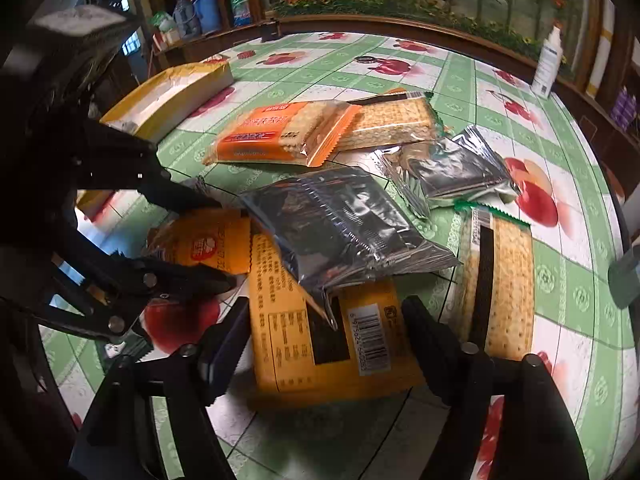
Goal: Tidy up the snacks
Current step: 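Lift the orange snack bag with the left gripper while the right gripper grasps the yellow biscuit bag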
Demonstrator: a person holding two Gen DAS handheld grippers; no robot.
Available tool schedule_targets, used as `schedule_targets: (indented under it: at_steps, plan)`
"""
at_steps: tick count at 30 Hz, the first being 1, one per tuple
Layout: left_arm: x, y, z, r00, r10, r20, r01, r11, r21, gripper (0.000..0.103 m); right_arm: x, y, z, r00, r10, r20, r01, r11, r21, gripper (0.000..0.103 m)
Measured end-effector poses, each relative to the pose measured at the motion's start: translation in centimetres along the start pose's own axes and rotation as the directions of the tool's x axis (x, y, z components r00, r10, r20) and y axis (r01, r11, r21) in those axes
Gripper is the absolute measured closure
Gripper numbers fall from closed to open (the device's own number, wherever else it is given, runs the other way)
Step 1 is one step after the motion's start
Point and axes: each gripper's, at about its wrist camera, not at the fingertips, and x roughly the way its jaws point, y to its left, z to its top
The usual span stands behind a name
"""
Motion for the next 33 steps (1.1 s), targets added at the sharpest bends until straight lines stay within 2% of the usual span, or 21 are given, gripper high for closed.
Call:
schedule_targets:
  at_steps: [5, 8, 15, 19, 23, 33]
  plan:
    - [-1.0, 1.2, -1.3, 0.999, 0.042, 0.017, -0.040, 0.995, -0.092, 0.065, -0.8, -0.6, -0.7, 0.999, 0.022, 0.027, -0.024, 0.997, 0.074, 0.032]
    - [-2.3, 1.7, -2.2, 0.997, 0.059, 0.043, -0.052, 0.987, -0.154, 0.065, -1.8, -1.0, -1.1, 0.995, 0.067, 0.069, -0.075, 0.988, 0.132, 0.032]
    - [-6.2, 3.0, -4.1, 0.988, 0.093, 0.123, -0.053, 0.954, -0.296, 0.064, -4.5, -1.5, -2.0, 0.962, 0.196, 0.190, -0.241, 0.936, 0.257, 0.033]
    - [-7.9, 3.8, -5.5, 0.981, 0.135, 0.139, -0.078, 0.932, -0.355, 0.064, -5.0, -0.9, -1.5, 0.953, 0.212, 0.216, -0.269, 0.922, 0.277, 0.033]
    - [-9.6, 4.9, -7.1, 0.968, 0.203, 0.150, -0.120, 0.893, -0.433, 0.064, -5.6, 0.1, -0.7, 0.925, 0.274, 0.265, -0.346, 0.895, 0.282, 0.033]
    - [-11.7, 7.5, -10.2, 0.928, 0.356, 0.115, -0.235, 0.794, -0.560, 0.064, -5.7, 4.5, 2.6, 0.884, 0.349, 0.309, -0.426, 0.876, 0.228, 0.033]
